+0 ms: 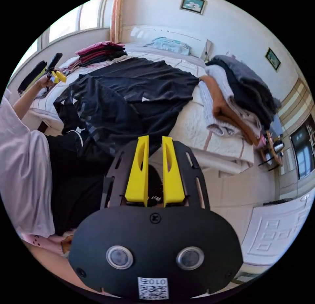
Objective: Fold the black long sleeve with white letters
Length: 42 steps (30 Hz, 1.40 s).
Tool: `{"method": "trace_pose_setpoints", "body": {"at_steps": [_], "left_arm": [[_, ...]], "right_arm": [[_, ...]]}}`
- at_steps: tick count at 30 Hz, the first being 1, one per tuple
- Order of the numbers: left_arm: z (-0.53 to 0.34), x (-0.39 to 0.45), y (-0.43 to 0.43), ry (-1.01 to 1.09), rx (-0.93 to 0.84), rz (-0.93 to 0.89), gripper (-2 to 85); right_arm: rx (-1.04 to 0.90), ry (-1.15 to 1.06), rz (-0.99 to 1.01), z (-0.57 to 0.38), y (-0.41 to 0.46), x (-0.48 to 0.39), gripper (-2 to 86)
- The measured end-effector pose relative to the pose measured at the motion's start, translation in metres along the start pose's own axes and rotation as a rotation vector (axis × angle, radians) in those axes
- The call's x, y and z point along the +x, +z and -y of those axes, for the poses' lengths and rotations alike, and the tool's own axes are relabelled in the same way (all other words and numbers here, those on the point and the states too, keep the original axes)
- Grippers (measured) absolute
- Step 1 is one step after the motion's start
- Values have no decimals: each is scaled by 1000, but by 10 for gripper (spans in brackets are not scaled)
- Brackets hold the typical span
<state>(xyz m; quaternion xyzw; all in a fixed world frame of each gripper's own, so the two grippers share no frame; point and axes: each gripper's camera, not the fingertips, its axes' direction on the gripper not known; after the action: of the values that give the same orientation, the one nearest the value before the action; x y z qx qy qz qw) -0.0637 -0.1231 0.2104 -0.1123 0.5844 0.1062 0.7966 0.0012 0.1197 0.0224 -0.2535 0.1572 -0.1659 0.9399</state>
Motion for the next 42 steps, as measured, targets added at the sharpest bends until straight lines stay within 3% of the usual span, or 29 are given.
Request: {"method": "trace_pose_setpoints", "body": {"at_steps": [3,8,16,23,32,37,42], "left_arm": [[23,4,-2,-29,85,99,105],[77,12,46,-7,-135,306,111],[100,8,62,29,-167,383,63],[97,34,30,161,-85,323,6],[110,1,48,66,-199,292,32],[113,-13,56,-10,-229,397,48],[108,-36,48,-77,-137,190,55]], "right_arm": [[-43,-101,-20,40,25,-6,65],[-71,-211,49,66,51,-18,72],[-99,-408,-5,85,66,-32,96],[-243,-589,-20,99,115,-50,83],[-262,-501,11,80,110,-17,40],[-254,-447,35,77,113,-5,39],[-243,-407,50,71,116,13,37]]}}
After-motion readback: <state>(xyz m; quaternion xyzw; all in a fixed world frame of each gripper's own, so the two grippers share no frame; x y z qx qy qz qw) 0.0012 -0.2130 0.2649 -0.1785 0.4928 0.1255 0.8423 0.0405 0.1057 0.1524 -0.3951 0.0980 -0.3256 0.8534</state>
